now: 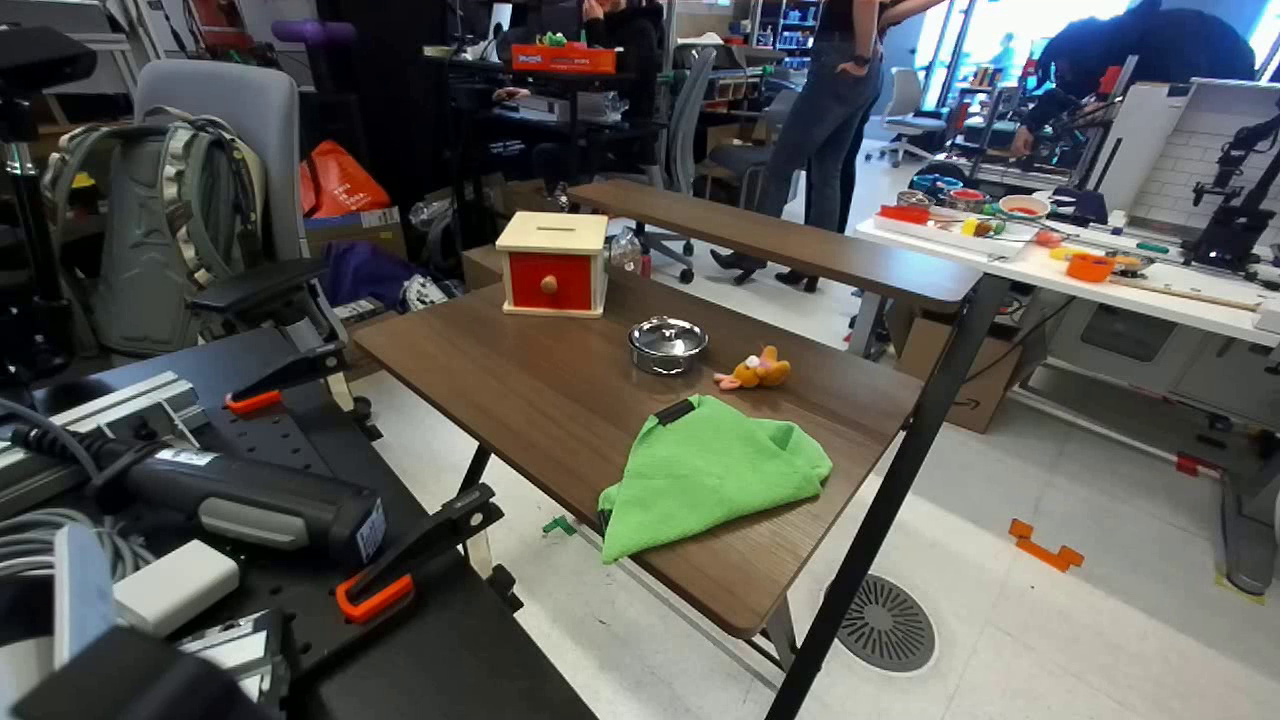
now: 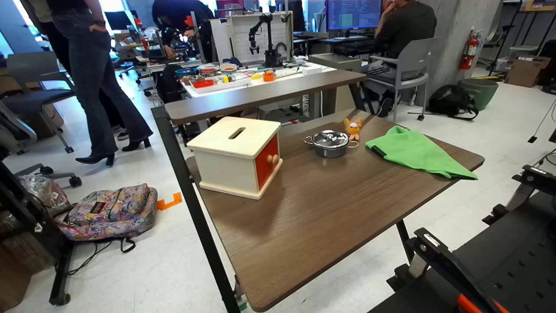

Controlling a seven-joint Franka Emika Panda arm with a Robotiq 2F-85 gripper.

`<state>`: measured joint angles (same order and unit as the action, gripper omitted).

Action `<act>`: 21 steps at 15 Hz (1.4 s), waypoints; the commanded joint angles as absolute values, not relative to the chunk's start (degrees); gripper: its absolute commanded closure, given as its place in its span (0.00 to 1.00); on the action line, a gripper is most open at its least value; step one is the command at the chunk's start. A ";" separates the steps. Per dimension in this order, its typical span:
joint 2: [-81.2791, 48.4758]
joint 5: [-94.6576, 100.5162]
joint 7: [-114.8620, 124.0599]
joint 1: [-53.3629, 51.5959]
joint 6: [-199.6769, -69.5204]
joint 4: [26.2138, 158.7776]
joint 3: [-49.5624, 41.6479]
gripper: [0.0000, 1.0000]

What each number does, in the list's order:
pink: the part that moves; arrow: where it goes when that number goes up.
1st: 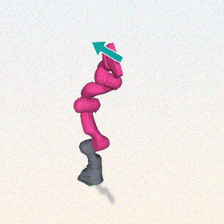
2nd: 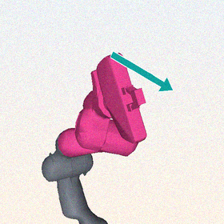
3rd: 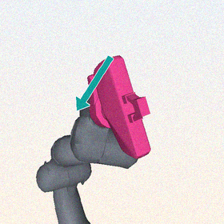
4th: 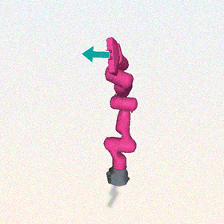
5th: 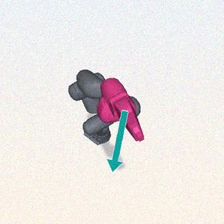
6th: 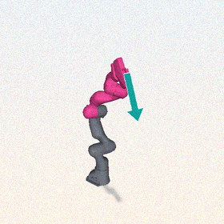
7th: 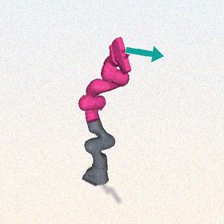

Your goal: Move the teddy bear forward

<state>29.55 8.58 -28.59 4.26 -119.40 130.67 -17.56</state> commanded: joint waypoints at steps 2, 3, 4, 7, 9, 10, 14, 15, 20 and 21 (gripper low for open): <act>25.18 7.63 -27.25 4.48 -125.95 131.47 -16.98 0.00; 23.47 7.31 -26.97 4.33 -128.07 131.75 -17.00 0.00; 21.43 6.97 -26.53 4.22 -130.60 132.01 -16.95 0.00; 13.62 4.07 -26.07 3.49 -137.07 131.03 -16.88 0.00; 7.71 1.27 -25.86 3.32 -140.52 129.58 -16.12 0.00; 4.19 -0.88 -26.09 3.16 -141.81 128.30 -15.71 0.00; -8.48 -8.78 -26.09 4.15 -142.93 122.37 -11.37 0.00; -11.08 -9.74 -25.79 4.71 -143.36 121.03 -10.01 0.00; -25.17 -11.84 -22.40 7.40 -145.88 111.78 -4.16 0.00; -27.35 -11.34 -21.06 7.82 -146.12 109.88 -3.46 0.00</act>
<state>-20.01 -10.66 -23.68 5.55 -144.75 116.88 -6.34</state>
